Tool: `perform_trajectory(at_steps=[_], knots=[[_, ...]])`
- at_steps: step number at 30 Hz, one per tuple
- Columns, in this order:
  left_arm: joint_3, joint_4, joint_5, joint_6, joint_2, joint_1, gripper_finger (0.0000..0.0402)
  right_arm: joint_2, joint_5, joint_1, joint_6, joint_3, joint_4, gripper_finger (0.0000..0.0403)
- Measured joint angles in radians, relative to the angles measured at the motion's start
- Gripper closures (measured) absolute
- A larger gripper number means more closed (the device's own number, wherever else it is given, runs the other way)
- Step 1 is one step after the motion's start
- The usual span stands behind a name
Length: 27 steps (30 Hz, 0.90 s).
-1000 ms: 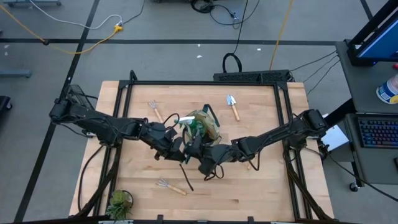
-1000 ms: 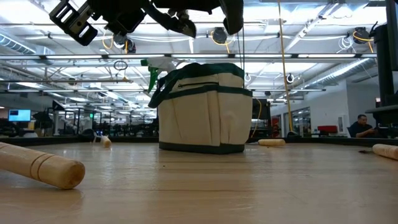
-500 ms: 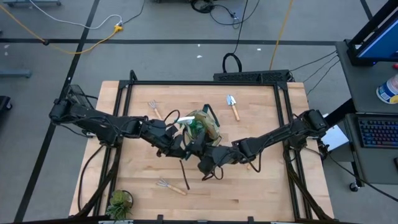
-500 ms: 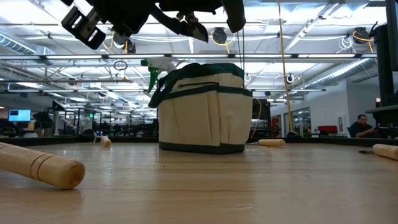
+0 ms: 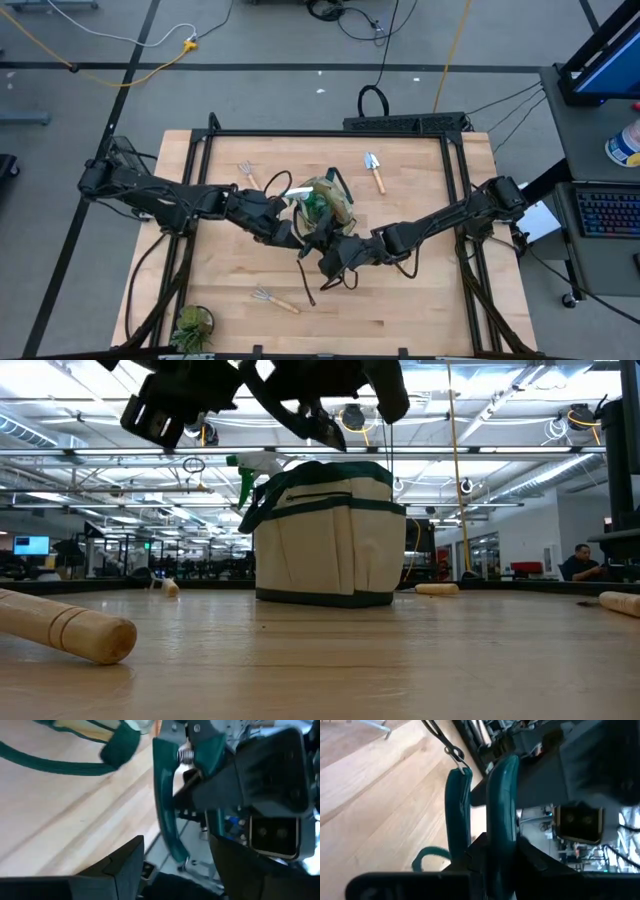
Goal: Pick & Place Garden tools in Gardening bag
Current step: Put the shear scissors into the gardening bag
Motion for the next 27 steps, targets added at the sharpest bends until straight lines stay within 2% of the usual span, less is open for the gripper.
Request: perform_trajectory(at_steps=[4,9,14,17,22,27], knots=[[0.001,-0.062,-0.001,0.070,-0.026,0.025,0.0166,0.001,0.064,-0.001,0.019,0.000,-0.013,0.0361],[0.002,-0.162,-0.080,0.158,-0.114,0.061,0.0165,-0.009,0.128,-0.003,0.065,0.000,-0.019,0.0361],[0.001,-0.263,-0.211,0.281,-0.240,0.075,0.0165,-0.059,0.127,-0.026,0.234,0.000,-0.014,0.0361],[0.001,-0.296,-0.253,0.341,-0.311,0.075,0.0165,-0.100,0.122,-0.060,0.368,0.000,-0.015,0.0361],[0.001,-0.379,-0.256,0.393,-0.400,0.074,0.0165,-0.151,-0.031,-0.144,0.643,0.002,-0.015,0.0361],[0.001,-0.434,-0.279,0.423,-0.439,0.069,0.0165,-0.151,-0.196,-0.228,0.852,0.002,-0.009,0.0361]])
